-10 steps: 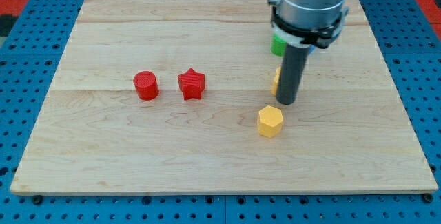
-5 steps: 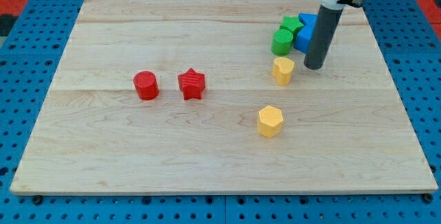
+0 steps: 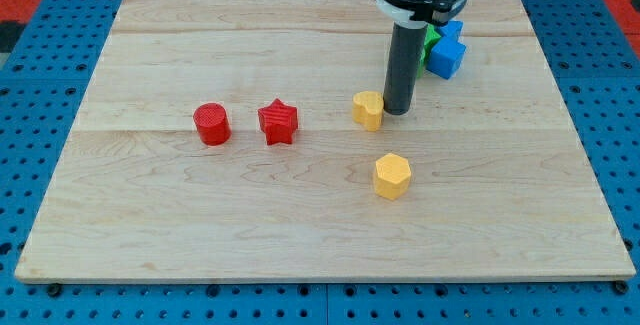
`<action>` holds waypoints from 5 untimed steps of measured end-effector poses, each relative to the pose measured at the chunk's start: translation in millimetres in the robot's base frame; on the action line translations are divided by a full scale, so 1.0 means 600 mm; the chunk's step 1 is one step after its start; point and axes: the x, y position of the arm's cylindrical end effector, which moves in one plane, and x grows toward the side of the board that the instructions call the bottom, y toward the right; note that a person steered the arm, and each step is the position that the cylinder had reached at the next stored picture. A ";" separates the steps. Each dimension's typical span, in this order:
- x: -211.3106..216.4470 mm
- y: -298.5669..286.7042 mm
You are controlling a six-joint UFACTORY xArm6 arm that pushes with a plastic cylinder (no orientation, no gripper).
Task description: Push yellow heart to the center of the board
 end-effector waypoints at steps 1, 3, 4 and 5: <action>0.003 -0.017; -0.011 -0.024; -0.009 -0.036; -0.003 -0.044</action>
